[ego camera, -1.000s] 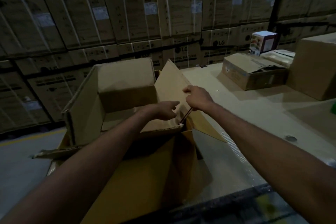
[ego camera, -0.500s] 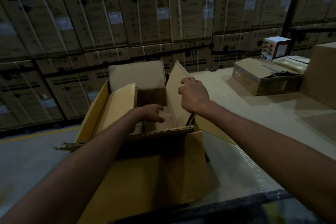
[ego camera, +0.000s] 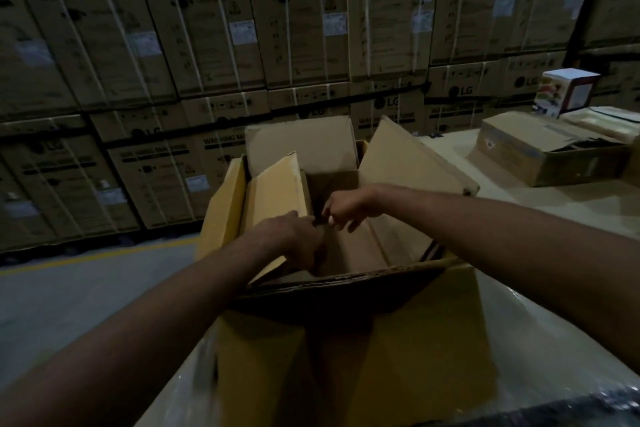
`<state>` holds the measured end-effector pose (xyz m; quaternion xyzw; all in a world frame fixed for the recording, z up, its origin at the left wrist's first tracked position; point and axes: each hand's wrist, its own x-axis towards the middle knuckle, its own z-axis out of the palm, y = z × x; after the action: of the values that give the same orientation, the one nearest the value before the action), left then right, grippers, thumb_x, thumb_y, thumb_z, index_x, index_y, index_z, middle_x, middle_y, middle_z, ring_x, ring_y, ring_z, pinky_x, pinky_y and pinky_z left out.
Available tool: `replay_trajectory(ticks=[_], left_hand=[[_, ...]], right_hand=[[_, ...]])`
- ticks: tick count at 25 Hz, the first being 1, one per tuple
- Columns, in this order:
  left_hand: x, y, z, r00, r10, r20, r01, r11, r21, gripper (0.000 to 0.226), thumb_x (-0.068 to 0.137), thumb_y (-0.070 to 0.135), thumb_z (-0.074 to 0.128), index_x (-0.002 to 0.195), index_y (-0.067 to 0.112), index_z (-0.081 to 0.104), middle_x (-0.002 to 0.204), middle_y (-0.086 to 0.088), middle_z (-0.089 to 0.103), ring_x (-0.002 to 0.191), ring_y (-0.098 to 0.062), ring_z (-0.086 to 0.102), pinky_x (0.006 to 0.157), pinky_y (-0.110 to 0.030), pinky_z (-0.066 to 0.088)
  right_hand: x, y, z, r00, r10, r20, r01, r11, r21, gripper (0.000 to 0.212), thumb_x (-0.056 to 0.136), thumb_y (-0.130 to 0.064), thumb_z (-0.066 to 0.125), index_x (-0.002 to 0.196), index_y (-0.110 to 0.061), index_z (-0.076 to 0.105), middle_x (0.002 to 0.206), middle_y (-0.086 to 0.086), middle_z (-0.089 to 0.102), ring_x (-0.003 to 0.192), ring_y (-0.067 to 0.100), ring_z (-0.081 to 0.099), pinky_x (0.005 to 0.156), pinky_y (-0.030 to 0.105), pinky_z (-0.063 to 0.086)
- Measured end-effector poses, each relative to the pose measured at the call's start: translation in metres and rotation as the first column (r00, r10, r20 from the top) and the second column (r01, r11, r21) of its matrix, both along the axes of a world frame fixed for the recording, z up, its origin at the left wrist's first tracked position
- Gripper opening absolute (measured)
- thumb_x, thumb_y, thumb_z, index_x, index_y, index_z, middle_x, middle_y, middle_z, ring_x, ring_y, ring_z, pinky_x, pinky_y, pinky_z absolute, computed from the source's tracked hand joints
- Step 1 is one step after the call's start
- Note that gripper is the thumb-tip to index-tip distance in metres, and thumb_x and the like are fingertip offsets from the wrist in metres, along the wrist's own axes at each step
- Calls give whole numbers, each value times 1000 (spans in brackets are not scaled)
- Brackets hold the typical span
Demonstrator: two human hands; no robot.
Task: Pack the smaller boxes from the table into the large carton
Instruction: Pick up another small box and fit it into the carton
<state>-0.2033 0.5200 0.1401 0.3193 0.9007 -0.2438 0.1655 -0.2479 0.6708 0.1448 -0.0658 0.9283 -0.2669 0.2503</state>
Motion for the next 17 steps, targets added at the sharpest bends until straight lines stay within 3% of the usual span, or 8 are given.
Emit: replay_trajectory(ticks=[3, 5, 8, 9, 11, 13, 16, 17], left_hand=[[11, -24, 4, 977, -166, -137, 178, 981, 77, 42, 93, 58, 54, 131, 39, 59, 138, 3, 50, 132, -22, 38, 102, -44, 35], [18, -39, 13, 972, -152, -181, 186, 964, 191, 45, 95, 60, 52, 133, 38, 59, 143, 1, 44, 134, -22, 35, 103, -44, 33], [8, -78, 25, 985, 8, -174, 77, 875, 477, 42, 94, 62, 54, 121, 33, 68, 147, 2, 33, 131, -19, 32, 109, -45, 36], [4, -93, 28, 982, 99, -158, 22, 778, 628, 36, 92, 61, 58, 113, 32, 68, 141, 1, 34, 126, -18, 34, 108, -45, 40], [-4, -120, 35, 939, 339, -52, -112, 448, 887, 33, 89, 52, 68, 108, 27, 59, 129, -1, 34, 118, -19, 41, 101, -42, 49], [-11, -137, 44, 847, 508, 154, -256, 138, 957, 48, 86, 33, 77, 124, 23, 51, 139, -2, 25, 128, -28, 41, 98, -37, 53], [-14, -150, 55, 741, 636, 216, -352, 94, 931, 86, 82, 12, 80, 150, 28, 31, 163, -2, -8, 148, -40, 17, 106, -49, 49], [-14, -149, 57, 710, 655, 260, -405, 76, 911, 96, 83, 7, 77, 157, 29, 20, 165, -9, -6, 146, -41, 24, 102, -48, 52]], right_hand=[[-15, -29, -13, 979, -117, 170, 128, 990, -56, 32, 104, -20, 49, 129, -4, 61, 126, 20, 64, 116, 30, 64, 83, 44, 55], [-17, -52, -18, 938, -188, 290, 250, 948, -195, 26, 105, -24, 48, 110, -5, 65, 107, 17, 70, 100, 31, 68, 76, 46, 58], [-23, -89, -8, 876, -376, 301, 482, 684, -548, 40, 108, -43, 40, 100, -10, 63, 87, 12, 68, 79, 26, 66, 65, 40, 57], [-28, -100, -1, 884, -388, 261, 463, 653, -599, 47, 108, -50, 35, 96, -12, 61, 79, 9, 65, 69, 22, 63, 55, 33, 53], [-33, -122, 13, 934, -242, 262, 356, 655, -667, 56, 107, -58, 26, 86, -15, 55, 59, 2, 53, 46, 13, 47, 45, 22, 40], [-31, -140, 20, 958, -74, 278, 247, 706, -663, 46, 109, -48, 30, 88, -16, 54, 69, 3, 55, 50, 14, 50, 47, 24, 41], [-26, -158, 16, 993, 57, 102, 1, 868, -497, 20, 109, -29, 38, 109, -23, 57, 114, 2, 63, 99, 23, 68, 85, 38, 58], [-24, -161, 12, 995, 76, 62, -41, 894, -447, 19, 109, -27, 39, 119, -27, 56, 121, 0, 62, 106, 23, 68, 93, 42, 56]])
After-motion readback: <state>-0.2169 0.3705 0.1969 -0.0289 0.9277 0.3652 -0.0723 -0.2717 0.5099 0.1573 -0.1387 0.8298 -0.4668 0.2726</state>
